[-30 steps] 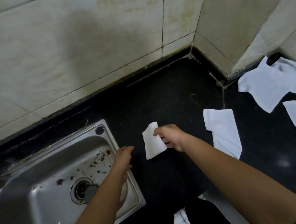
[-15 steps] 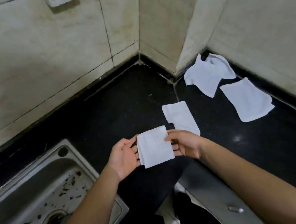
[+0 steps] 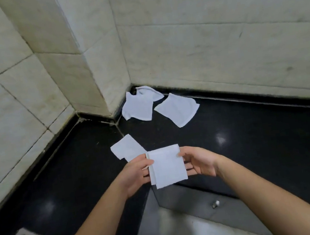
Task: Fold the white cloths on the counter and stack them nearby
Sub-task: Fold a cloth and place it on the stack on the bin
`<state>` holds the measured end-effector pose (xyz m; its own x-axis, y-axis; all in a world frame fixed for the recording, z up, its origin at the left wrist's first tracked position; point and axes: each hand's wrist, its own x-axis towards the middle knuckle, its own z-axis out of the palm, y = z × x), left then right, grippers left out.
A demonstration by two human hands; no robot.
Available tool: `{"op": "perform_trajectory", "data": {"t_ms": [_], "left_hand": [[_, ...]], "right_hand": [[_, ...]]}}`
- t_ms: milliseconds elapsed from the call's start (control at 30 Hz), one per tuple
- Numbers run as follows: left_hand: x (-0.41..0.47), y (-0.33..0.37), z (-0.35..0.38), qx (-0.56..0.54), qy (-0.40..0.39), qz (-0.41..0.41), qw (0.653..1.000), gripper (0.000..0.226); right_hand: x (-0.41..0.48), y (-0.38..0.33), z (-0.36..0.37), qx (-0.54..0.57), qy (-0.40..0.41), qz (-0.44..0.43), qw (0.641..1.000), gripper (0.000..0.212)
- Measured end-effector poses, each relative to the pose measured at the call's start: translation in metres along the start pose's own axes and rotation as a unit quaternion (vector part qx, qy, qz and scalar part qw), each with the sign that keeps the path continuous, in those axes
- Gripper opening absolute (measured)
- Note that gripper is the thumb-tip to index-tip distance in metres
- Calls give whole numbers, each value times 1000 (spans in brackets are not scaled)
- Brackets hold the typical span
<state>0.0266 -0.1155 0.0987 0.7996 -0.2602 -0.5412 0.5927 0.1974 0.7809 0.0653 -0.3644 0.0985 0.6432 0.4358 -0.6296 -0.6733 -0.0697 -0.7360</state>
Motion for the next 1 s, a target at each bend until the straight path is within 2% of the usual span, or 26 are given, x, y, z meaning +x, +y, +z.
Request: {"op": "perform_trajectory", "data": {"t_ms": [200,300,433,600,767,1000], "left_hand": [[19,-33,166,84,-19,6,996,38],[35,-63,273,143,-50,9,988,41],[49,-96,396,195,-106,-2,975,32],[61,-139,535,262,-210,-37,941,31],[76,-173,640,297,-265,-55,916,31],[120,-181,802,321,-364,-6,874,26]], "right_hand": [[-122,52,-115,27,103,-73,992,27],[-197,91,-189,70,160,-110,979,31],[-288,140,-268,139,234,-145,951,33],[-394,200,-354,207,314,-173,910,37],[-457,241,-419,257,366,-195,873,37],[-537,243,-528,260,431,-219,836,39]]}}
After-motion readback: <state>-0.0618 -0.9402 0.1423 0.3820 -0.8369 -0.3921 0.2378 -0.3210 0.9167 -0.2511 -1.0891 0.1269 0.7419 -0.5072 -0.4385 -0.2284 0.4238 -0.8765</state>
